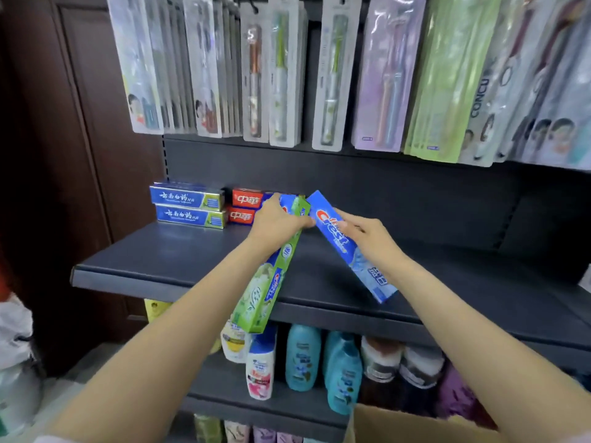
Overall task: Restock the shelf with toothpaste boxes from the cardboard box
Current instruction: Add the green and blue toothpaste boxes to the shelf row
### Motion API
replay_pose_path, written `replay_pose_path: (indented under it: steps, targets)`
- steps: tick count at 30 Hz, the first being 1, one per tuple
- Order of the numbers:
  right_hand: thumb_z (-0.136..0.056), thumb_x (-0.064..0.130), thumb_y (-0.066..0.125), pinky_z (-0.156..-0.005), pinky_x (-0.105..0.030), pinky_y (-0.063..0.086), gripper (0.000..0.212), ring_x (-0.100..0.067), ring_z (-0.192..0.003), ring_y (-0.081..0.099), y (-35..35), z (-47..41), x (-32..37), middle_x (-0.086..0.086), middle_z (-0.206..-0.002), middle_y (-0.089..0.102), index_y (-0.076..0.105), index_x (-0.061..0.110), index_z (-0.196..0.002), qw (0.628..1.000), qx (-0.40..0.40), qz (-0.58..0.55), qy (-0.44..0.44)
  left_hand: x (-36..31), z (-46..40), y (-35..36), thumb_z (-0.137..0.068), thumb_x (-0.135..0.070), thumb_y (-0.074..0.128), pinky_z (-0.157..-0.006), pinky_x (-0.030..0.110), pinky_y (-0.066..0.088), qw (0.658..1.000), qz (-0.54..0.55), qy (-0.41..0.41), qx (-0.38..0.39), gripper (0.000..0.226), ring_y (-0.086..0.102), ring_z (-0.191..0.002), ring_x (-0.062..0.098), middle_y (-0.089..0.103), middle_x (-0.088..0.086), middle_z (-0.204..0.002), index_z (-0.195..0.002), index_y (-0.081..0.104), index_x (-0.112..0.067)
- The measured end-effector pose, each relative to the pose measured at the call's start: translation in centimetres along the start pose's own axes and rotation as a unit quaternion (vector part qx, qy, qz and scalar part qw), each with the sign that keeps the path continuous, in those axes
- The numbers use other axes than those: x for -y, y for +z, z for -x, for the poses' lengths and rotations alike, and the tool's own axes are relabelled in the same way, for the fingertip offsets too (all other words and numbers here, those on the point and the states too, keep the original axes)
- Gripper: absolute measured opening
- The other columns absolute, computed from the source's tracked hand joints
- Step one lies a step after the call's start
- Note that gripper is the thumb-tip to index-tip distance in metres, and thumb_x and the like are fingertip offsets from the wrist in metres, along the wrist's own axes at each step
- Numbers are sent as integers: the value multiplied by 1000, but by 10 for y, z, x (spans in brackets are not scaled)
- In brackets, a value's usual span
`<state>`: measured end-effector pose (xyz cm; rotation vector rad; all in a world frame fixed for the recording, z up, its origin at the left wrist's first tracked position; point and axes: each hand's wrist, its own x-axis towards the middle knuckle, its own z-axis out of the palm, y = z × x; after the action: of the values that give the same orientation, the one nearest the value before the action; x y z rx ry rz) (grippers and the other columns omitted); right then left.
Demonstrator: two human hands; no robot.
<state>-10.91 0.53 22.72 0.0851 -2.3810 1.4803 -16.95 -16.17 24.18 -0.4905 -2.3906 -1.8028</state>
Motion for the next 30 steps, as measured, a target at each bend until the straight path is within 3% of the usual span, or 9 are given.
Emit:
replay_pose_path:
  steps: [2,4,7,10,16,20,25,28,30]
  targets:
    - [-97,26,48,-96,-23,40,38,-15,-122,53,0,-28,-6,4,-127,60,50,26,-136,987,-8,162,-6,1,-19,-3,-72,-25,78,-72,25,43,999,-33,20,4,30,60,-84,15,63,-6,-85,-84,50,-25]
    - [-98,30,46,-95,-34,40,39,-27,-122,49,-1,-51,-11,-6,-117,59,47,32,-137,943,-11,332,3,0,-31,-4,-75,-24,76,-65,23,41,997,-55,40,30,43,53,-78,10,52,-12,-77,-72,34,-32]
    - [-100,31,39,-96,-44,39,40,-31,-121,45,-4,-87,-19,-10,-123,53,40,39,-139,864,8,503,23,5,-62,-10,-75,-27,77,-74,27,44,997,-55,40,29,36,54,-80,15,55,-7,-82,-83,43,-23]
    - [-102,28,34,-100,-45,35,41,-30,-122,41,-5,-119,-36,-10,-128,49,36,39,-141,840,28,541,30,12,-93,-15,-71,-27,80,-78,36,53,1000,-6,22,14,38,66,-84,23,69,6,-91,-95,55,-11]
    - [-101,22,35,-100,-38,33,43,-31,-121,41,11,-174,-80,-12,-127,48,38,38,-140,856,29,514,45,27,-132,-16,-72,-21,79,-73,43,60,982,180,-58,-5,33,68,-71,26,66,7,-80,-91,54,-13]
    - [-99,17,41,-94,-33,35,42,-27,-117,40,24,-180,-98,-7,-118,45,44,32,-138,872,5,490,13,36,-142,-13,-74,-24,78,-71,38,59,971,218,-95,-13,40,67,-72,24,66,8,-86,-103,53,-12]
    - [-98,22,43,-105,-37,32,48,-26,-127,30,32,-169,-101,-7,-135,33,34,36,-143,871,14,491,26,37,-145,-5,-76,-28,76,-60,30,55,957,267,-113,-8,54,64,-65,17,61,5,-83,-118,47,-11]
    - [-98,24,45,-87,-20,41,38,-20,-111,52,32,-159,-74,-6,-118,55,50,17,-135,968,6,250,17,36,-146,2,-77,-30,75,-62,32,55,939,316,-135,-24,59,63,-71,19,60,6,-89,-124,45,-10]
    - [-98,31,46,-77,-18,46,33,-12,-89,61,32,-142,-45,0,-100,65,60,15,-122,994,89,4,62,34,-146,9,-78,-30,75,-69,37,57,920,354,-155,-56,62,63,-76,23,59,8,-94,-127,45,-9]
